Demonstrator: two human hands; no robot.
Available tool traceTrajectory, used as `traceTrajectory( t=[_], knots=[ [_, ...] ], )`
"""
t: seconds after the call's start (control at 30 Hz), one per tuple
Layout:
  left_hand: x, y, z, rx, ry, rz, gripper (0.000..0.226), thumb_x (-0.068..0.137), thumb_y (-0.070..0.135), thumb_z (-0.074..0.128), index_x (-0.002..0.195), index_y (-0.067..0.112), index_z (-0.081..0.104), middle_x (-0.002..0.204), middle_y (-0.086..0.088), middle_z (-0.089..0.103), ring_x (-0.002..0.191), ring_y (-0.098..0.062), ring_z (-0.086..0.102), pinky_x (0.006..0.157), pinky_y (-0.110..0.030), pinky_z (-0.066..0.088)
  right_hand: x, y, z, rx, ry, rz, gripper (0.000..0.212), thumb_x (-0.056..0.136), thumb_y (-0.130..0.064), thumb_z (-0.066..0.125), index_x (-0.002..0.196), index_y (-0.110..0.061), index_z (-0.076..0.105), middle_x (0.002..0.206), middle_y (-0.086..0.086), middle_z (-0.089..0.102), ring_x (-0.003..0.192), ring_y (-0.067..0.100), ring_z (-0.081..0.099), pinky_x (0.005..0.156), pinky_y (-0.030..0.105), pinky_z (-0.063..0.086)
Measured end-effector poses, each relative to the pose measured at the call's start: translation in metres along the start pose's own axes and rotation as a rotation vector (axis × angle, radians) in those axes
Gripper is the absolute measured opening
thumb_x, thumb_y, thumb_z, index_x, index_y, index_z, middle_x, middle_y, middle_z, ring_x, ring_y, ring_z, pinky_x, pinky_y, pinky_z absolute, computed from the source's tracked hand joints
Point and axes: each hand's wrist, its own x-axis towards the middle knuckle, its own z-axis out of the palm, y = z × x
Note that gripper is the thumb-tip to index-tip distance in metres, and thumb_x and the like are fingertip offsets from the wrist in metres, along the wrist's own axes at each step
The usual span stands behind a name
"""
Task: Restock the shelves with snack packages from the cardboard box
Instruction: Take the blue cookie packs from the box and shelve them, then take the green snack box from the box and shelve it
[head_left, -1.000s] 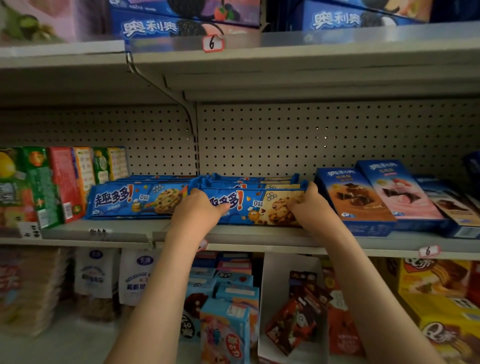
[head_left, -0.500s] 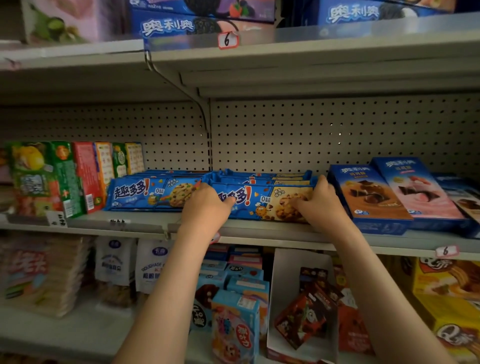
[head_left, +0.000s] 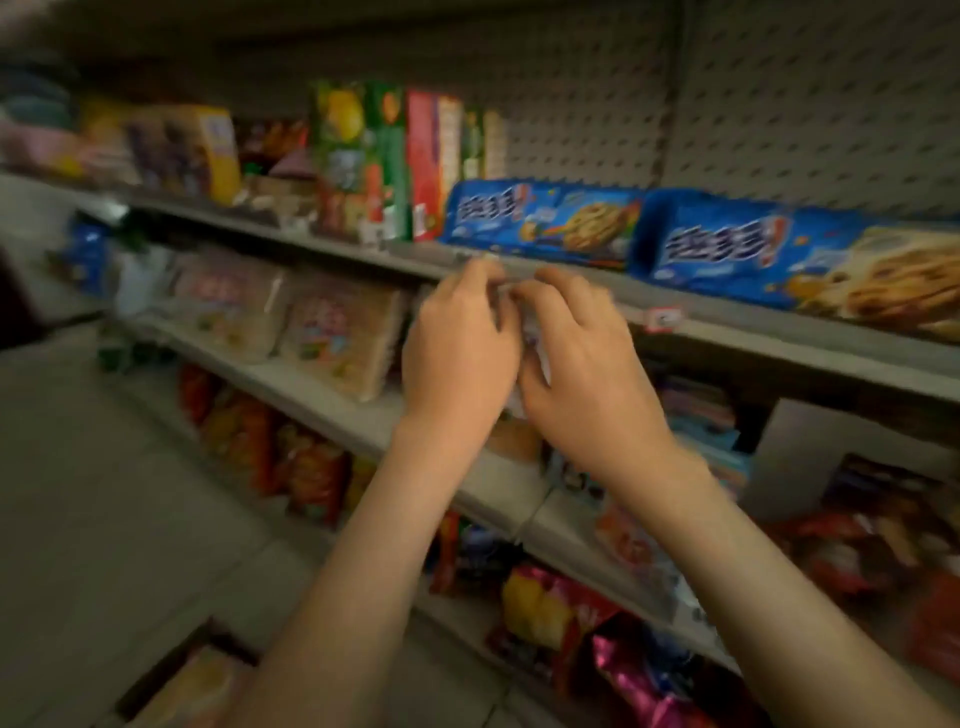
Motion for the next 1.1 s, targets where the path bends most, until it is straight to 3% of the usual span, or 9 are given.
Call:
traceTrajectory(
  t=[0.13, 0.37, 0.47, 0.53, 0.63, 0.73, 0.83, 0.97, 1.1],
  knots=[
    [-0.047, -0.079, -0.030, 0.180, -0.087, -0.217, 0.019, 0.089, 0.024, 0.054, 0.104, 0.015, 0.062, 0.099, -0.009, 0.069, 0.092, -0.028, 0.064, 0.079, -0.039, 0.052, -0.019, -0.032, 0.075, 0.184, -0.191, 0.020, 0.037, 0.080, -0.012, 0.052, 0.115, -0.002, 0.056, 0.113, 0.019, 0.057, 0.103, 0.038, 0.053, 0.087, 0.044, 0.045],
    [-0.180, -0.201, -0.090, 0.446, -0.347, -0.886, 0.028, 0.094, 0.028, 0.046, 0.112, 0.012, 0.058, 0.113, -0.012, 0.063, 0.107, -0.032, 0.057, 0.079, -0.032, 0.043, -0.104, -0.104, 0.221, 0.387, -0.916, -0.131, 0.053, 0.084, -0.018, 0.053, 0.135, -0.008, 0.039, 0.131, 0.015, 0.047, 0.124, 0.034, 0.045, 0.099, 0.042, 0.041],
    [-0.235, -0.232, -0.112, 0.510, -0.421, -1.086, 0.033, 0.093, 0.029, 0.047, 0.118, 0.009, 0.057, 0.121, -0.015, 0.060, 0.113, -0.033, 0.055, 0.089, -0.034, 0.044, -0.150, -0.126, 0.258, 0.434, -1.168, -0.151, 0.056, 0.088, -0.015, 0.053, 0.140, -0.005, 0.032, 0.140, 0.016, 0.042, 0.131, 0.031, 0.040, 0.105, 0.034, 0.034],
    [-0.271, -0.247, -0.124, 0.538, -0.439, -1.215, 0.035, 0.093, 0.031, 0.049, 0.121, 0.010, 0.055, 0.123, -0.014, 0.059, 0.114, -0.033, 0.055, 0.090, -0.035, 0.045, -0.177, -0.137, 0.278, 0.476, -1.294, -0.159, 0.052, 0.088, -0.012, 0.055, 0.136, -0.002, 0.037, 0.138, 0.016, 0.045, 0.129, 0.026, 0.042, 0.100, 0.026, 0.034],
    [-0.313, -0.260, -0.133, 0.532, -0.465, -1.342, 0.036, 0.093, 0.036, 0.049, 0.117, 0.010, 0.056, 0.119, -0.013, 0.062, 0.109, -0.032, 0.058, 0.083, -0.034, 0.046, -0.208, -0.148, 0.306, 0.583, -1.374, -0.152, 0.037, 0.084, -0.011, 0.058, 0.121, -0.006, 0.054, 0.113, -0.002, 0.056, 0.108, 0.011, 0.053, 0.079, 0.016, 0.037],
    [-0.337, -0.266, -0.135, 0.481, -0.463, -1.412, 0.031, 0.094, 0.032, 0.050, 0.113, 0.009, 0.057, 0.118, -0.012, 0.061, 0.108, -0.029, 0.058, 0.080, -0.032, 0.044, -0.233, -0.154, 0.330, 0.636, -1.402, -0.162, 0.039, 0.082, -0.016, 0.058, 0.121, -0.013, 0.054, 0.118, -0.003, 0.058, 0.114, 0.017, 0.055, 0.086, 0.024, 0.044],
    [-0.349, -0.270, -0.131, 0.438, -0.519, -1.416, 0.029, 0.097, 0.026, 0.047, 0.115, 0.005, 0.057, 0.122, -0.015, 0.059, 0.113, -0.031, 0.055, 0.084, -0.031, 0.042, -0.252, -0.160, 0.336, 0.651, -1.424, -0.158, 0.041, 0.086, -0.009, 0.059, 0.125, -0.006, 0.047, 0.118, 0.002, 0.056, 0.114, 0.018, 0.053, 0.085, 0.022, 0.039],
    [-0.375, -0.280, -0.120, 0.357, -0.647, -1.478, 0.021, 0.094, 0.027, 0.051, 0.105, 0.011, 0.060, 0.103, -0.008, 0.060, 0.099, -0.024, 0.058, 0.074, -0.024, 0.037, -0.283, -0.161, 0.343, 0.667, -1.570, -0.250, 0.040, 0.082, -0.016, 0.062, 0.121, -0.017, 0.053, 0.117, -0.003, 0.059, 0.112, 0.016, 0.056, 0.091, 0.031, 0.047],
    [-0.392, -0.286, -0.100, 0.340, -0.665, -1.608, 0.027, 0.093, 0.023, 0.049, 0.107, 0.004, 0.063, 0.105, -0.012, 0.063, 0.096, -0.026, 0.062, 0.073, -0.026, 0.042, -0.305, -0.150, 0.352, 0.366, -1.658, -0.452, 0.064, 0.080, -0.037, 0.064, 0.136, -0.023, 0.038, 0.138, 0.003, 0.043, 0.129, 0.024, 0.039, 0.105, 0.042, 0.037]
  ],
)
